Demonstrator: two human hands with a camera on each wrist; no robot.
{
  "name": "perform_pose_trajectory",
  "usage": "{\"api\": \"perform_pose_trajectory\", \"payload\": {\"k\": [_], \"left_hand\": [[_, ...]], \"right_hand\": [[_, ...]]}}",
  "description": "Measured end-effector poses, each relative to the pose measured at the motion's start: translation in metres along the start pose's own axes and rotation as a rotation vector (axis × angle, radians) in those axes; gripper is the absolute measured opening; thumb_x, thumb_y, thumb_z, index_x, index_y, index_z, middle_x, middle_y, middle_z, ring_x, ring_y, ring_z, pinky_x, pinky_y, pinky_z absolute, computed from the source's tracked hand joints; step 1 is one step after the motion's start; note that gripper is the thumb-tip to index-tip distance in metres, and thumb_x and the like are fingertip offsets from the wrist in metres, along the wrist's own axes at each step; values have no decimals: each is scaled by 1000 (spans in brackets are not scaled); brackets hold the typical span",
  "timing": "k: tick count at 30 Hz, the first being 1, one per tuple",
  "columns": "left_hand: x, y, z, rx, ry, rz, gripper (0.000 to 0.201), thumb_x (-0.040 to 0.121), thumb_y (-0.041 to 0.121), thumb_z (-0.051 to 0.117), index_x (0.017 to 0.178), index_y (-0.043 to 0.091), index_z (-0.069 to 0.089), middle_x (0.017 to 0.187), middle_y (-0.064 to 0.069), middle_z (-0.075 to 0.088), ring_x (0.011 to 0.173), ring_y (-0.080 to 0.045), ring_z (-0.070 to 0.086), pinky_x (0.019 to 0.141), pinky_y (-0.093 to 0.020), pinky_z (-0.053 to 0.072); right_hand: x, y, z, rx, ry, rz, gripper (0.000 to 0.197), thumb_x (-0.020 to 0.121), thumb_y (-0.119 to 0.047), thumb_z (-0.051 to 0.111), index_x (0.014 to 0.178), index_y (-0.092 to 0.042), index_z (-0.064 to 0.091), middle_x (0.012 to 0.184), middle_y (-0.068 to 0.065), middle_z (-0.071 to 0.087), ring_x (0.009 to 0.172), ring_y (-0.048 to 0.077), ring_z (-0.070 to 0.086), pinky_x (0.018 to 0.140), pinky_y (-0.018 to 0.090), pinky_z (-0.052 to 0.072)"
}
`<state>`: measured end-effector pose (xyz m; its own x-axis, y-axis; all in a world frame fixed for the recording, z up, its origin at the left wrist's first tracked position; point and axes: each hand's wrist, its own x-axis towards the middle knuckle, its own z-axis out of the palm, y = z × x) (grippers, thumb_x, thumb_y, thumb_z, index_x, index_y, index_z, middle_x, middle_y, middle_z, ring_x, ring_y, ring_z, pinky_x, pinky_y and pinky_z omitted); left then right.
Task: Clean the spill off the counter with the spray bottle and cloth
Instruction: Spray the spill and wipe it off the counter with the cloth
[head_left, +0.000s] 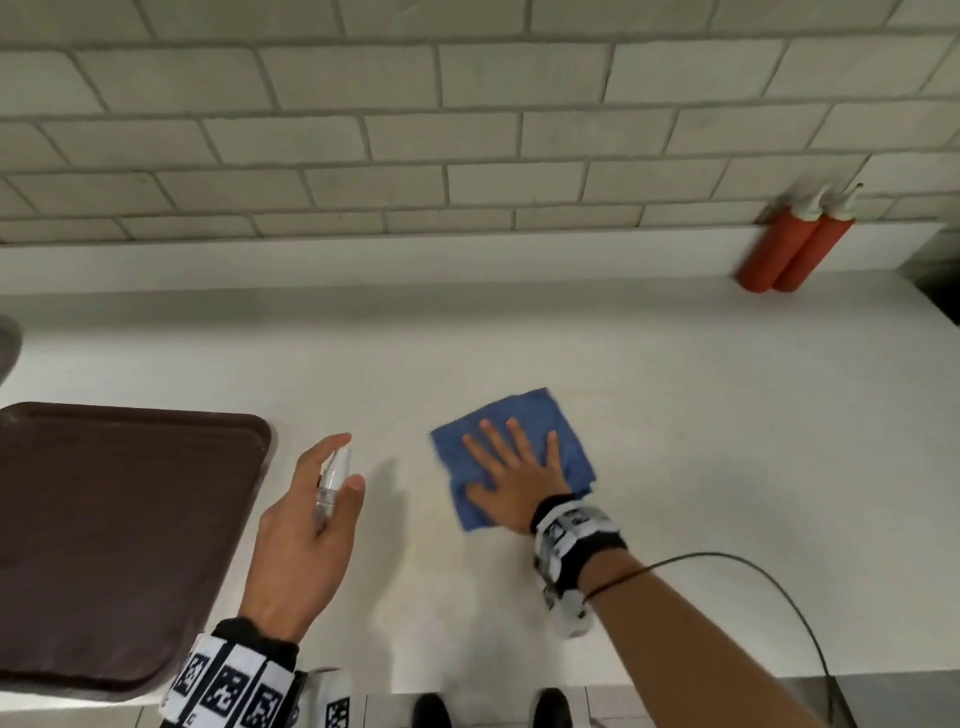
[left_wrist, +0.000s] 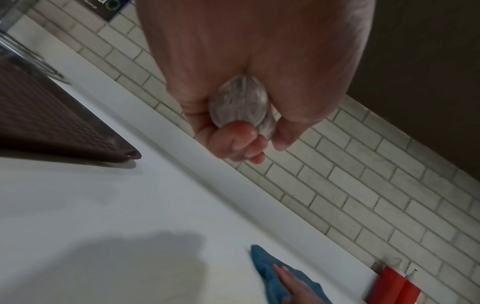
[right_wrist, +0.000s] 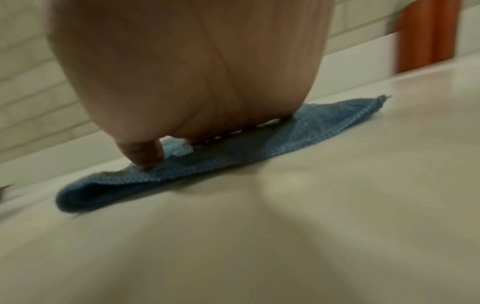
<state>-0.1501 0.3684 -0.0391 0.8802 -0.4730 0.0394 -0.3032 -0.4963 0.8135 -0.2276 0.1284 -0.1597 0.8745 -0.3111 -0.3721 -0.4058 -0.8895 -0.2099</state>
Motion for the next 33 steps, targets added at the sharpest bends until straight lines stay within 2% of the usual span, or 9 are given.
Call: {"api": "perform_pose_trajectory", "payload": {"k": [3,7,11,14,16,20,24,28,33], "left_hand": [[-4,9,7,23,4,-9,36,99,27,57,129,44,51,83,-19,68,68,-36,66,68,-45,54],[-2,22,22,53,1,-19,36,99,27,57,130,43,50,68,-14,64,56,-28,59,57,-36,48],[6,32,50,56,-37,-16,39,99,26,57,132,44,47,69,-1,63,59,-19,61,60,-32,48],[10,39,72,49,-61,4,45,98,24,57,133,49,44,76,2,66,62,-17,62,63,-35,50],[13,44,85,44,-73,15,47,98,25,56,134,51,41,89,2,69,69,-19,64,68,-38,52],[18,57,102,75,-104,66,51,100,28,54,142,51,36,125,2,65,101,-26,64,89,-42,51],[41,66,107,61,-136,80,53,101,35,51,145,56,30,126,-14,65,108,-37,65,89,-50,56],[88,68,107,103,-169,116,49,102,34,49,145,51,32,121,-6,66,101,-32,66,87,-41,53],[154,89,123,136,-191,199,42,99,29,53,136,47,42,85,6,63,76,-17,61,73,-30,42]], "right_hand": [[2,50,-13,31,-21,160,70,95,-69,15,153,-44,-15,162,-15,-23,150,23,-20,114,68,-10],[-53,67,14,98,69,231,80,81,-70,-6,155,-40,-13,163,-10,-23,150,24,-21,113,67,-12],[-131,62,51,61,185,165,70,91,-62,30,155,-33,29,163,-4,25,148,29,18,110,65,4],[-136,81,53,40,184,145,69,87,-61,40,150,-32,40,157,-4,38,142,30,30,107,67,13],[-115,100,39,66,164,176,74,85,-65,35,153,-34,34,161,-4,31,145,28,22,108,68,9],[-42,134,-10,148,72,258,81,83,-75,5,155,-41,-12,163,-10,-23,150,24,-21,112,69,-12],[13,128,-48,140,-11,319,73,98,-63,20,155,-34,-15,163,-5,-26,149,30,-25,111,72,-13],[4,107,-33,96,4,277,81,84,-66,-1,155,-31,-16,161,-3,-28,148,31,-25,109,70,-17],[-16,101,0,21,148,267,74,79,-61,43,145,-30,47,152,-1,47,138,31,32,109,59,3]]}}
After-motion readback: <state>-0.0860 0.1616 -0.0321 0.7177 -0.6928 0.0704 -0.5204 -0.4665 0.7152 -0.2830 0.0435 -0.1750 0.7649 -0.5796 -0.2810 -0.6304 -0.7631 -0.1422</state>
